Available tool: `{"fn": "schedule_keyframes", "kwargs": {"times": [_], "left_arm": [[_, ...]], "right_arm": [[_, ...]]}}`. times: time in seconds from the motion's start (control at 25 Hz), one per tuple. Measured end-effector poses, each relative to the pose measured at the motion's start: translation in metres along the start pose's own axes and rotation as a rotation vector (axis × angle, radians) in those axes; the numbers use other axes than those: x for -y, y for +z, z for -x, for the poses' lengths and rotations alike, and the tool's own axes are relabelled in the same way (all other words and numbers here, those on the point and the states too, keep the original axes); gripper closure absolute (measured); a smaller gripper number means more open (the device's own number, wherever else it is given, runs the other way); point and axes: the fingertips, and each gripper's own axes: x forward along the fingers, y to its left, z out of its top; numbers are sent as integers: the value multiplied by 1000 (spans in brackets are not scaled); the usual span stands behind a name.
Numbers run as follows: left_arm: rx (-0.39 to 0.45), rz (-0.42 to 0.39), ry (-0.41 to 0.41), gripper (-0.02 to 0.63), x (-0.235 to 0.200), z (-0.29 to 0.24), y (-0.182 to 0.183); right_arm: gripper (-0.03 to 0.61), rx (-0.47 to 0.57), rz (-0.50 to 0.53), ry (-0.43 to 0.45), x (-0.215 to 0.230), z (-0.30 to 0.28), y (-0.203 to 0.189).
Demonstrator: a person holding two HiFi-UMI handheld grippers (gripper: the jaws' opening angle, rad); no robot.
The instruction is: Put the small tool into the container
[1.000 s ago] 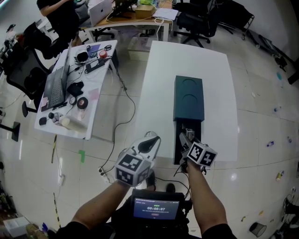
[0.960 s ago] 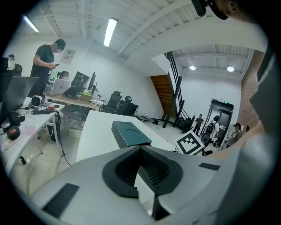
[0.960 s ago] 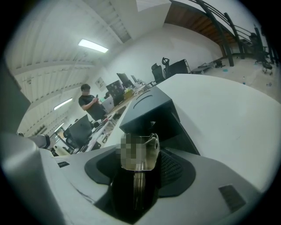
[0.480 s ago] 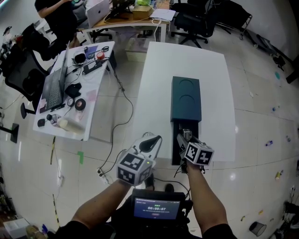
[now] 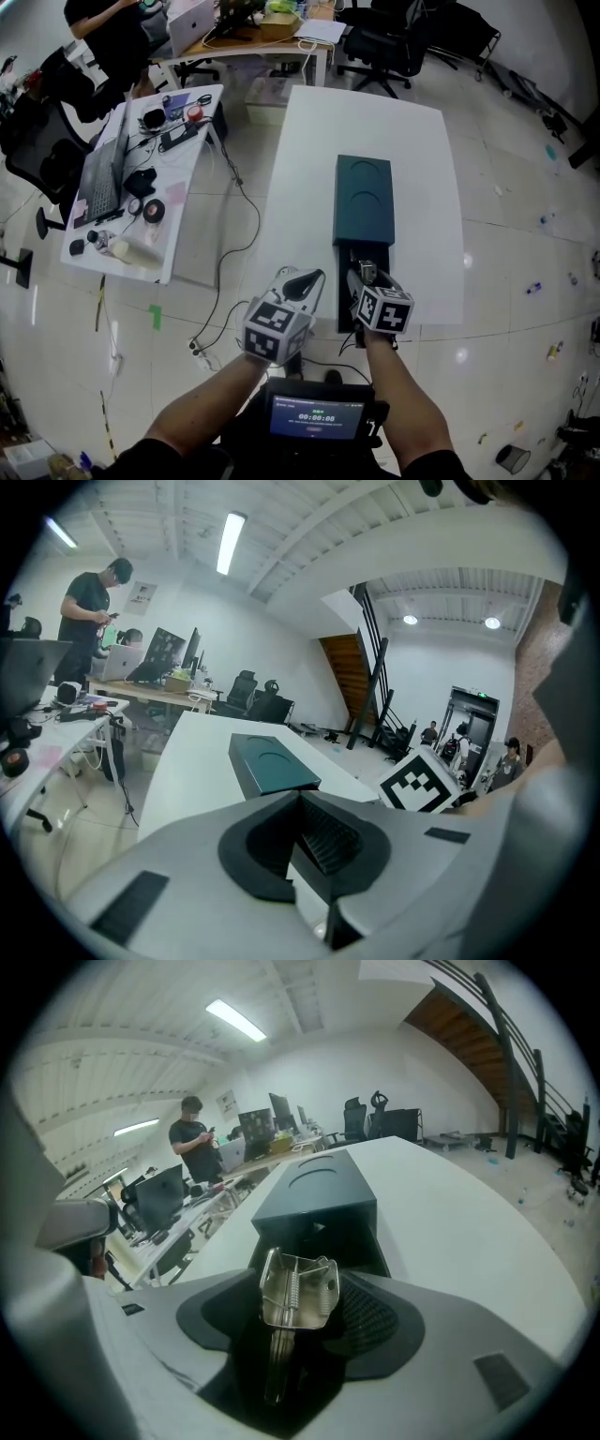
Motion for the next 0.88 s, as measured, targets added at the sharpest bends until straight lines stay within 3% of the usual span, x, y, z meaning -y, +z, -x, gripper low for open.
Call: {"fn": "schedule_keyframes", "kwargs": {"times": [0.32, 0.52, 0.56, 0.64, 0.88], "left_arm": [[-38, 4, 34, 594, -9, -33, -14], [-58, 21, 45, 594, -12, -45, -19], [-61, 28, 44, 594, -12, -46, -20], [-65, 52, 42, 594, -12, -47, -23], [-70, 75, 39, 594, -6, -49, -25]], "right_arm": [[325, -18, 38, -27, 7, 1, 0], [329, -39, 89, -87, 17, 2, -1], [341, -40, 97, -93, 20, 2, 0], [478, -46, 114, -102, 24, 2, 0], [485, -64, 103, -75, 25, 4, 2]]}}
